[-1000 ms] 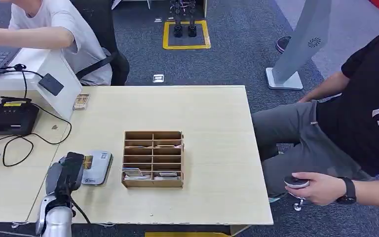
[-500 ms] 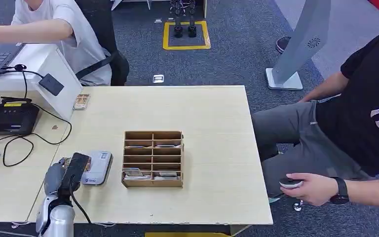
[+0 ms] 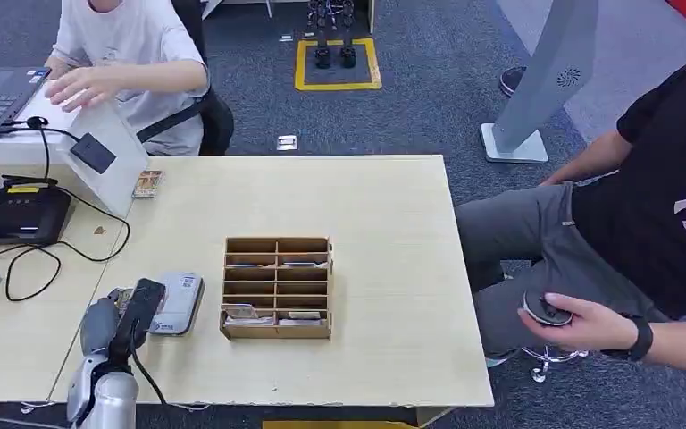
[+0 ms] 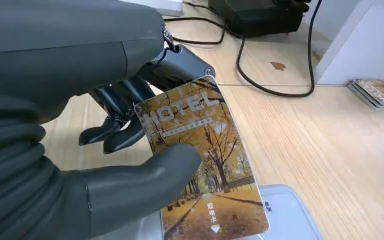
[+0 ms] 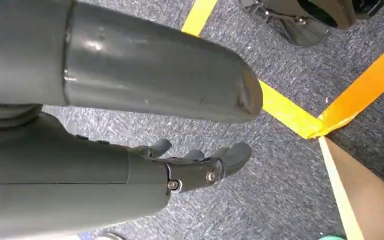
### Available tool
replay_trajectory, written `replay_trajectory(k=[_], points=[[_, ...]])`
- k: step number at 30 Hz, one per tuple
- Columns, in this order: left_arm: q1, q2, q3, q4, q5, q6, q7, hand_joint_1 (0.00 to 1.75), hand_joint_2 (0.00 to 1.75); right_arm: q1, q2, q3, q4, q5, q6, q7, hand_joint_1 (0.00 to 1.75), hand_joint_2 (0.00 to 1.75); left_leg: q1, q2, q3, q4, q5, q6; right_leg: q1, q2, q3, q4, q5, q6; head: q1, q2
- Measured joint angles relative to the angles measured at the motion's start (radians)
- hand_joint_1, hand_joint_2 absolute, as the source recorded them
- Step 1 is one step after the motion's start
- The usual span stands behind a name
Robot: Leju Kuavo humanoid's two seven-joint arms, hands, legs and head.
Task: Pass the card to the sensor for recognition and then transmit it.
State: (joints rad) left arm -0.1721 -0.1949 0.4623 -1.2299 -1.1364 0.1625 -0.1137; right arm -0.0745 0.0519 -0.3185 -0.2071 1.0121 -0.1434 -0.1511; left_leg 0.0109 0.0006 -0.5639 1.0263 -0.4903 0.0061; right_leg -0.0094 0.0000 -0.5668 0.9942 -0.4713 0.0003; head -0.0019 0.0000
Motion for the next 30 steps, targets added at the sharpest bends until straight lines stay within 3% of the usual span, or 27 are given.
replay_trajectory(k=[7, 9, 12, 15, 18, 21, 23, 28, 30], points=[[-0.002, -0.011, 0.001, 0.003, 0.001, 0.006, -0.016, 1.75, 1.75, 0.000, 0.000, -0.012, 0.000, 0.019, 0.000, 0.000, 0.00, 0.00, 0.000, 0.000, 0.001, 0.000, 0.000, 0.000, 0.000, 0.000, 0.001, 0.000, 0.000, 0.000, 0.000, 0.000], [-0.003, -0.018, 0.013, 0.003, 0.168, -0.087, -0.083, 1.75, 1.75, 0.000, 0.000, -0.018, 0.000, 0.035, 0.006, 0.000, 0.00, 0.00, 0.000, 0.000, 0.001, 0.000, 0.000, 0.000, 0.000, 0.000, 0.001, 0.000, 0.000, 0.000, 0.000, 0.000], [-0.001, -0.025, 0.046, -0.022, 0.553, -0.268, -0.171, 1.75, 1.75, -0.002, 0.000, -0.020, 0.000, 0.057, 0.012, -0.001, 0.00, 0.00, 0.000, 0.000, 0.001, 0.000, 0.001, -0.001, 0.000, 0.000, 0.001, 0.000, 0.000, 0.000, 0.000, 0.000], [-0.022, -0.024, 0.076, -0.089, 0.842, -0.347, -0.127, 1.75, 1.75, -0.009, 0.000, -0.024, 0.000, 0.078, 0.023, 0.002, 0.00, 0.00, 0.000, 0.000, 0.000, 0.000, 0.001, -0.001, 0.000, 0.000, 0.000, 0.000, 0.001, -0.001, 0.000, 0.000], [-0.059, -0.008, 0.089, -0.142, 0.956, -0.350, -0.096, 1.75, 1.75, -0.018, 0.000, -0.025, 0.000, 0.091, 0.029, 0.003, 0.00, 0.00, 0.000, 0.000, 0.000, 0.000, 0.001, -0.001, 0.000, -0.001, 0.000, 0.000, 0.001, -0.001, 0.000, 0.000], [-0.120, 0.008, 0.096, -0.170, 0.973, -0.301, -0.093, 1.75, 1.75, -0.027, 0.000, -0.026, -0.002, 0.109, 0.033, 0.010, 0.00, 0.00, 0.001, -0.001, -0.001, 0.000, 0.002, 0.000, 0.001, -0.001, 0.000, 0.001, 0.001, -0.001, 0.000, 0.000], [-0.172, 0.020, 0.099, -0.182, 0.915, -0.233, -0.096, 1.75, 1.75, -0.033, 0.001, -0.026, -0.003, 0.120, 0.039, 0.012, 0.00, 0.00, 0.001, -0.001, -0.001, 0.000, 0.002, -0.001, 0.001, -0.001, 0.000, 0.001, 0.002, -0.002, 0.000, 0.000], [-0.257, 0.039, 0.097, -0.202, 0.667, -0.101, -0.132, 1.75, 1.75, -0.042, 0.005, -0.029, -0.005, 0.141, 0.042, 0.013, 0.00, 0.00, 0.000, -0.001, 0.000, 0.000, 0.002, -0.001, 0.001, -0.001, 0.000, 0.001, 0.002, -0.002, 0.000, 0.000], [-0.267, 0.048, 0.079, -0.210, 0.490, -0.018, -0.166, 1.75, 1.75, -0.043, 0.006, -0.034, -0.006, 0.143, 0.042, 0.013, 0.00, 0.00, 0.000, 0.000, 0.000, 0.000, 0.002, -0.001, 0.001, -0.001, -0.001, 0.001, 0.002, -0.002, 0.000, 0.000]])
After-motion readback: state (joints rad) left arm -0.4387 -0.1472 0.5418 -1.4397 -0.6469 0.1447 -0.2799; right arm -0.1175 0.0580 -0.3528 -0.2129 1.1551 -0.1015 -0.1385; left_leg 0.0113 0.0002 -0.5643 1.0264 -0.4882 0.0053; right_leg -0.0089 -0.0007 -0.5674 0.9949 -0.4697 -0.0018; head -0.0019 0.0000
